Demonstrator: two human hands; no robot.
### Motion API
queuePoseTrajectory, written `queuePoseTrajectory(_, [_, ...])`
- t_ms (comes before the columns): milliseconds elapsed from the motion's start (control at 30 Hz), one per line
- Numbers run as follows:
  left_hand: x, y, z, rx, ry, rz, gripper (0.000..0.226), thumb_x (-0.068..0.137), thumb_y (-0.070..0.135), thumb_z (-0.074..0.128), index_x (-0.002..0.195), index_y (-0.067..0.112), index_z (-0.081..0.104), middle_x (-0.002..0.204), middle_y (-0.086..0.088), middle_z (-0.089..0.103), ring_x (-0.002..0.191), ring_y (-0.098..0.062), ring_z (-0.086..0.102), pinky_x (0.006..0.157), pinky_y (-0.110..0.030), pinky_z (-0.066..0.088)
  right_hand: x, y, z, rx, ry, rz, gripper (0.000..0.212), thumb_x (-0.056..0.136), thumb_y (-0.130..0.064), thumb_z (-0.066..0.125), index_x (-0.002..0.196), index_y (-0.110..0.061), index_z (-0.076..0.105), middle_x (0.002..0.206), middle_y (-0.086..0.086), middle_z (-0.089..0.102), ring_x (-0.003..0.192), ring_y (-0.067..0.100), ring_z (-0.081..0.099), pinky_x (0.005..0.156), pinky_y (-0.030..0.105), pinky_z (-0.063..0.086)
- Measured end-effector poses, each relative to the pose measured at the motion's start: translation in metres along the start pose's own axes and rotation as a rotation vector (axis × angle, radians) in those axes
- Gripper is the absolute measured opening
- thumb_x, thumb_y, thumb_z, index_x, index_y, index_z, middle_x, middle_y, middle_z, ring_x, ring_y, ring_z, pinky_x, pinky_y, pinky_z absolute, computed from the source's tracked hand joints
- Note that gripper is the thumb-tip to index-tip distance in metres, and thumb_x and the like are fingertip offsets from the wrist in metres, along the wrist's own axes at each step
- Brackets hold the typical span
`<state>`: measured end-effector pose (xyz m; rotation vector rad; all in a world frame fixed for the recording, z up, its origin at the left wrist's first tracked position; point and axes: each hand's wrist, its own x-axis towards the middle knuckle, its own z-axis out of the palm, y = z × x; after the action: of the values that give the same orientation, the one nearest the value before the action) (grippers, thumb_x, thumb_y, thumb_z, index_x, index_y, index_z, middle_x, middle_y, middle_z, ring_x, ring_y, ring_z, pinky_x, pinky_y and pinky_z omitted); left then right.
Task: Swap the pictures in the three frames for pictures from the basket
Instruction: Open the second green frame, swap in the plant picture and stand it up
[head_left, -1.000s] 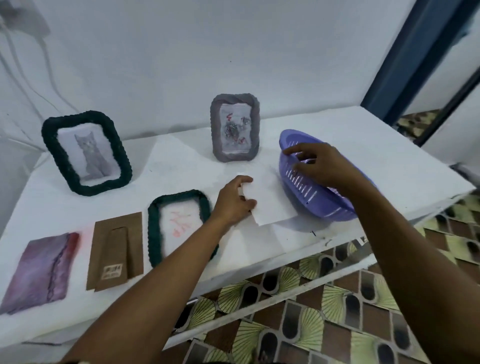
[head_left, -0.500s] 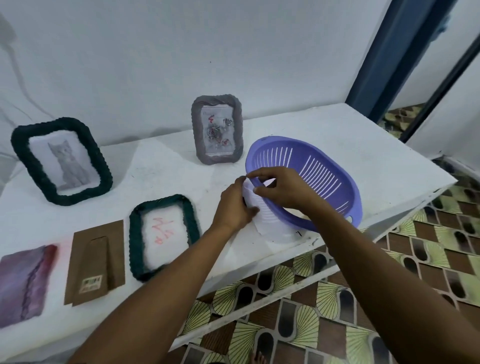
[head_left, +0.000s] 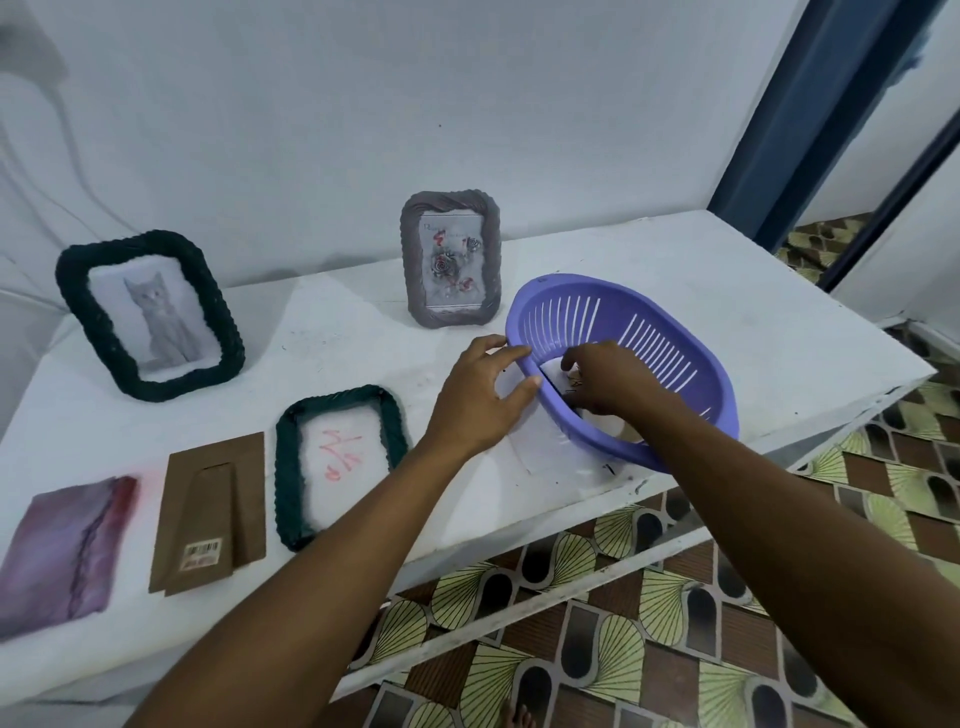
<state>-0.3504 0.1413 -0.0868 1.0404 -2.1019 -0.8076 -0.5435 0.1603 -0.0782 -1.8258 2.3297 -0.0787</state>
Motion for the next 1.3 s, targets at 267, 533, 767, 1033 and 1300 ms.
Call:
queuePoseTrajectory(267, [0.001,-0.002,0.001,-0.032,0.000,-0.014,0.043,0.087,0.031,0.068,0.128,0.019,0.061,0.135,-0.002,0.049,0.121,-0.017,0.049,0.100,-0.028,0.042,0.003,0.014,-0.009,0.162,0.090,0.020,0.038,0.076,-0.007,0.070,0.111,-0.021,0.068,0.118,0.005,0.066,0.099,0.026,0.061,0.081,0.037,0.054])
queuePoseTrajectory(533, [0.001,-0.003,-0.007,-0.188,0.017,-0.052,0.041,0.089,0.031,0.067,0.128,0.025,0.059,0.133,0.001,0.049,0.112,-0.016,0.053,0.092,-0.035,0.052,-0.001,0.018,-0.012,0.422,0.019,0.134,0.030,0.076,-0.017,0.079,0.104,-0.017,0.069,0.091,0.009,0.070,0.068,0.022,0.064,0.055,0.030,0.053])
queuePoseTrajectory(767, [-0.003,-0.010,-0.045,-0.441,0.070,-0.223,0.044,0.093,0.031,0.060,0.135,0.033,0.049,0.127,0.003,0.058,0.100,-0.009,0.063,0.087,-0.028,0.051,-0.016,-0.044,-0.066,0.794,0.289,-0.178,0.046,0.079,-0.010,0.072,0.119,-0.030,0.061,0.090,0.000,0.070,0.073,0.004,0.060,0.066,0.029,0.052])
queuePoseTrajectory(1033, [-0.048,-0.047,-0.102,-0.530,0.301,-0.326,0.024,0.090,0.015,0.066,0.109,0.029,0.065,0.097,0.000,0.065,0.081,-0.010,0.062,0.073,-0.025,0.051,-0.028,-0.128,-0.009,1.120,0.053,-0.176,0.021,0.084,-0.004,0.070,0.102,-0.017,0.069,0.102,0.010,0.062,0.082,0.022,0.064,0.060,0.031,0.057])
queuePoseTrajectory(1300, [-0.095,-0.101,-0.137,0.124,0.271,-0.321,0.036,0.080,0.021,0.077,0.113,0.021,0.065,0.096,0.001,0.060,0.071,-0.006,0.052,0.072,-0.021,0.048,-0.030,-0.177,0.065,0.690,0.083,-0.316,0.026,0.082,-0.019,0.074,0.107,-0.022,0.070,0.095,-0.001,0.066,0.087,0.014,0.056,0.076,0.013,0.039])
